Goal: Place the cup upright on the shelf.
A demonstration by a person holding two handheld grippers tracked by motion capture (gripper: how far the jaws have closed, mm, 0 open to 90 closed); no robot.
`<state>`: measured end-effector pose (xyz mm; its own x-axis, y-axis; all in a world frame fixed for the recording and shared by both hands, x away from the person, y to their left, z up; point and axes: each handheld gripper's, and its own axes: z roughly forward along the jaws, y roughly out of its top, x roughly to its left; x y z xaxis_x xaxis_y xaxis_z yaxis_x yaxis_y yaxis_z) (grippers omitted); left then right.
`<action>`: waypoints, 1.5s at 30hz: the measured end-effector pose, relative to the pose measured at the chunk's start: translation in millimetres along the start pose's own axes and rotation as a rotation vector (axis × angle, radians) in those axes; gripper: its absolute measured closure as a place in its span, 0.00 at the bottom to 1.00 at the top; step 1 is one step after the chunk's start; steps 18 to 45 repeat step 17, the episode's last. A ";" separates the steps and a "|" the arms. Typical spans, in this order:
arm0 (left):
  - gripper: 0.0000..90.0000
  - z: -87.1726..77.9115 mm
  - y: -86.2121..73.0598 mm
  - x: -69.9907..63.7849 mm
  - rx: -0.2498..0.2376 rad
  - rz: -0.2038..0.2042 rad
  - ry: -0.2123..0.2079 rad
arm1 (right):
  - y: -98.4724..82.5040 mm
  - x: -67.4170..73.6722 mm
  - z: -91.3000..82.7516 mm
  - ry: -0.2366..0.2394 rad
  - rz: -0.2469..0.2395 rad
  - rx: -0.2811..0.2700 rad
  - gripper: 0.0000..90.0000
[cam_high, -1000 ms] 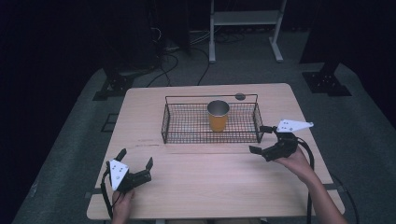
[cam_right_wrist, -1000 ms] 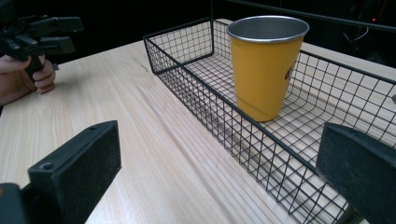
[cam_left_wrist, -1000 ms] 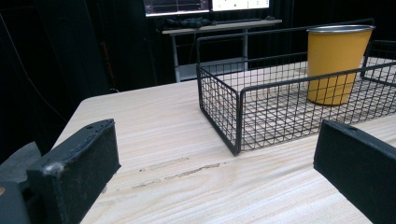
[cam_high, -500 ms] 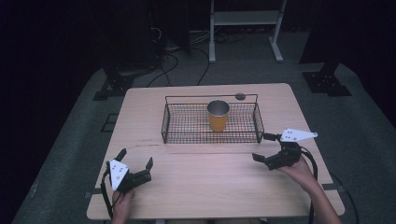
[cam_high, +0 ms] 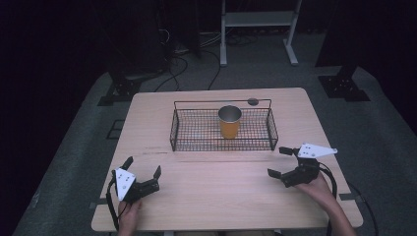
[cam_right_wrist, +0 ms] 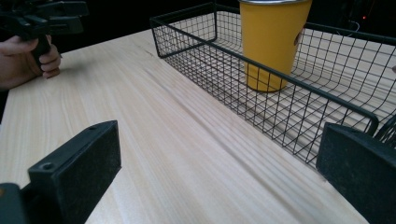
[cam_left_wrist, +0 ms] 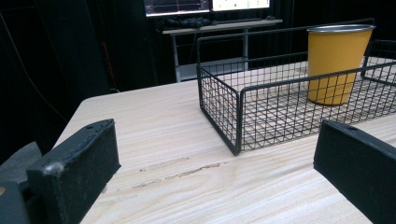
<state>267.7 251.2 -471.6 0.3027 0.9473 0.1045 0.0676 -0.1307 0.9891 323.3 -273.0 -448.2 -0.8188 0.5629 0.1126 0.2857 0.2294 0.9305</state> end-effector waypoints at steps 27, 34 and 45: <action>0.00 0.5 0.1 0.1 0.005 0.002 0.000 | -29.0 23.8 -14.5 -0.042 -0.012 -0.031 0.00; 0.00 0.5 0.1 0.1 0.005 0.002 0.000 | -29.0 23.8 -14.5 -0.042 -0.012 -0.031 0.00; 0.00 0.5 0.1 0.1 0.005 0.002 0.000 | -29.0 23.8 -14.5 -0.042 -0.012 -0.031 0.00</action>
